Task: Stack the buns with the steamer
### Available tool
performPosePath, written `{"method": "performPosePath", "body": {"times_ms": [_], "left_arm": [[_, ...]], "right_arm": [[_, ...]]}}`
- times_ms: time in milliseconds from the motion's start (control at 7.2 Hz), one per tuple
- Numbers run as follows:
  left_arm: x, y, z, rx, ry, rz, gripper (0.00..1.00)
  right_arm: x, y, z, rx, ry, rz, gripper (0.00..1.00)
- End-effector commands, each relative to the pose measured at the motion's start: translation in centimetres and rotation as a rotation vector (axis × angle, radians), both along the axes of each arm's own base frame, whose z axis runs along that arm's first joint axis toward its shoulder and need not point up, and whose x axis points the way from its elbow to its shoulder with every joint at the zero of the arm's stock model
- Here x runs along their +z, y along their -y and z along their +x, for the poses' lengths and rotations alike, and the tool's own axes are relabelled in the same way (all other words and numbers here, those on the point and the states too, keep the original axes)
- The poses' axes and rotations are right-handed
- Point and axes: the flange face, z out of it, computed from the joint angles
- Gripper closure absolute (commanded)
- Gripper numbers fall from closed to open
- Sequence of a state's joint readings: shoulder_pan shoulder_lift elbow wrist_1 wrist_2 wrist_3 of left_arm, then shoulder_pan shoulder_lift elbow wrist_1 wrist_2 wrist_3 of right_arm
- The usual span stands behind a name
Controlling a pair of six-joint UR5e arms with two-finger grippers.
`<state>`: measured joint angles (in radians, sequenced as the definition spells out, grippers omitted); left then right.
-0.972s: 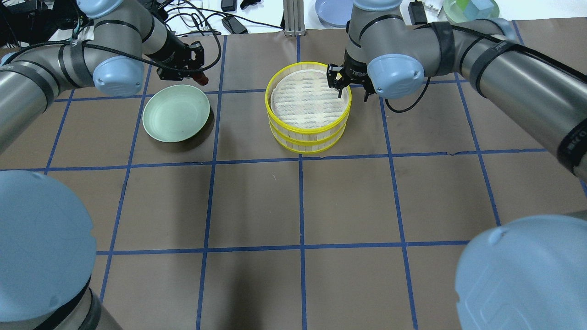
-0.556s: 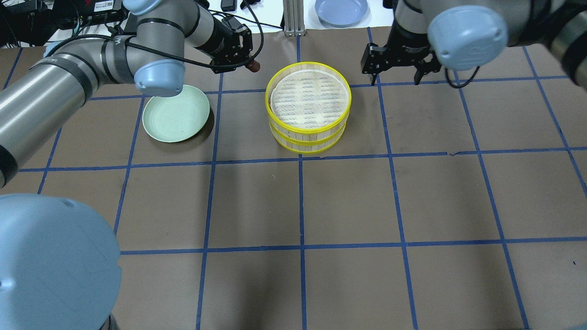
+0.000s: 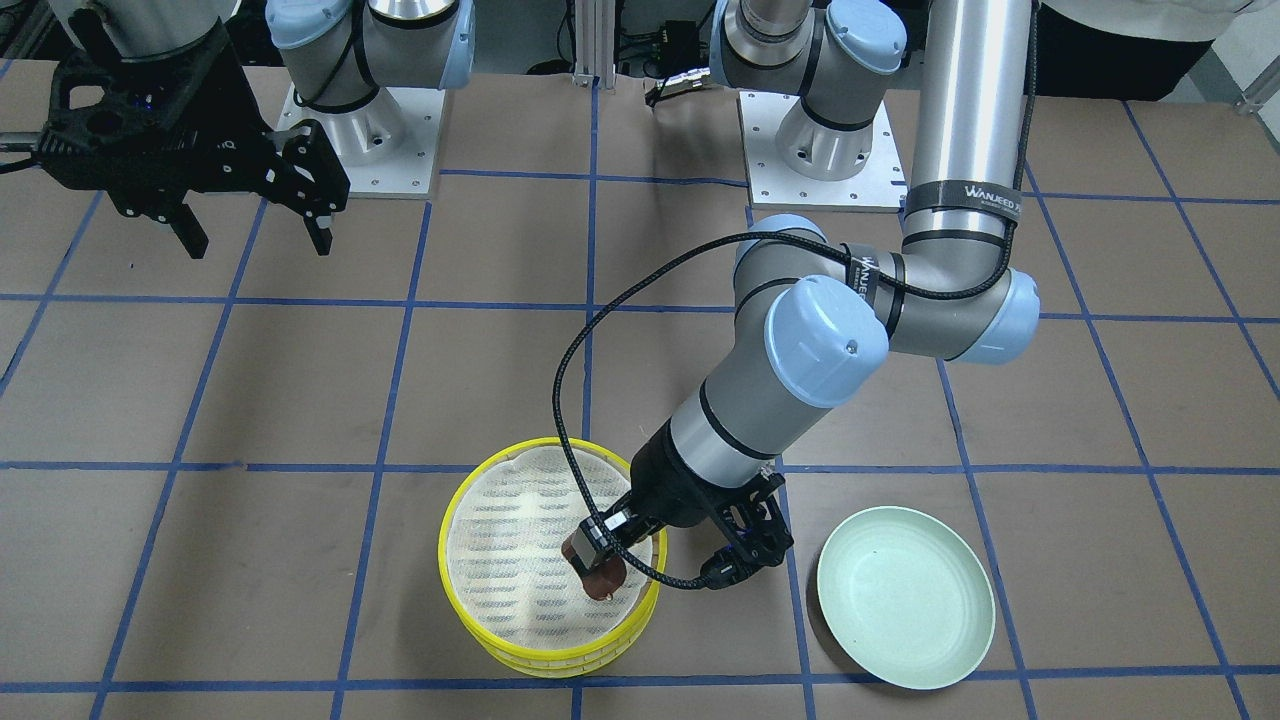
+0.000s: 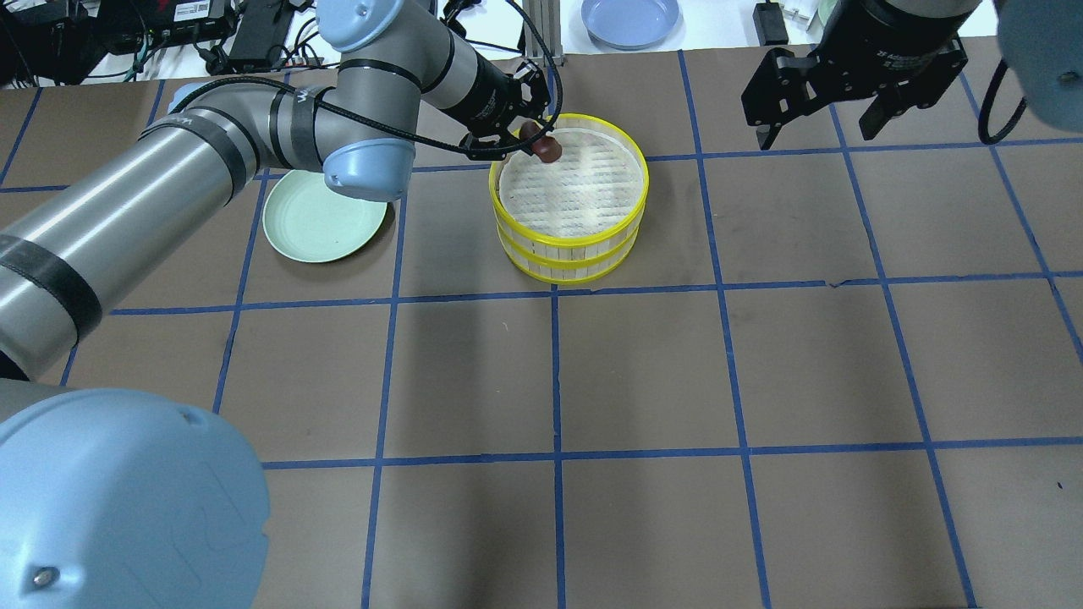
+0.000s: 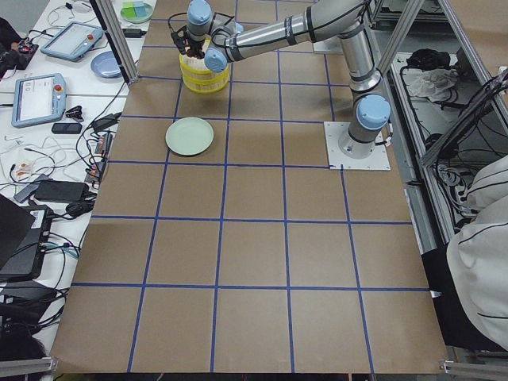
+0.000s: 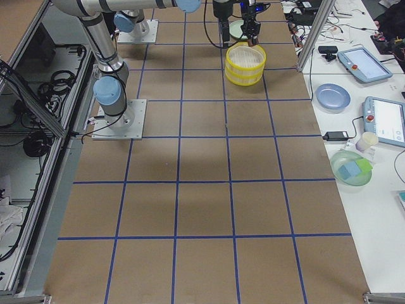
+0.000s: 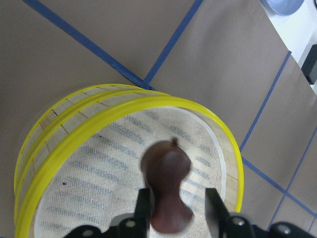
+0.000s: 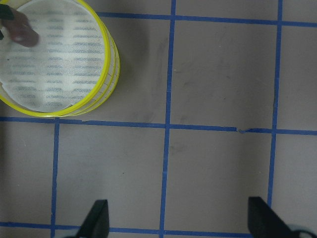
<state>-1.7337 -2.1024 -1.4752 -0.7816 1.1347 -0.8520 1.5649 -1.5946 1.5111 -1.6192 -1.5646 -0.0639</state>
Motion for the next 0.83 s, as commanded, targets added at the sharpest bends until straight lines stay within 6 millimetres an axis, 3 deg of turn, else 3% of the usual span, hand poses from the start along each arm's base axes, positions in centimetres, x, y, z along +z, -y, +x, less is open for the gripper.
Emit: {"method": "performPosePath", "body": {"times_ms": [0, 139, 278, 694], "left_arm": [[0.2, -0.2, -0.3, -0.008, 0.0, -0.001, 0.0], [1.9, -0.5, 0.0, -0.095, 0.041, -0.068, 0.0], [3.4, -0.8, 1.7, -0.187, 0.149, -0.081, 0.0], [9.1, -0.7, 13.5, -0.303, 0.425, -0.126, 0.0]], "right_arm": [[0.2, -0.7, 1.7, 0.023, 0.002, -0.006, 0.0], [0.2, -1.2, 3.7, -0.002, 0.009, -0.008, 0.0], [-0.1, -1.1, 4.2, 0.01, -0.003, -0.006, 0.0], [-0.8, -0.9, 3.8, 0.003, -0.014, 0.019, 0.0]]}}
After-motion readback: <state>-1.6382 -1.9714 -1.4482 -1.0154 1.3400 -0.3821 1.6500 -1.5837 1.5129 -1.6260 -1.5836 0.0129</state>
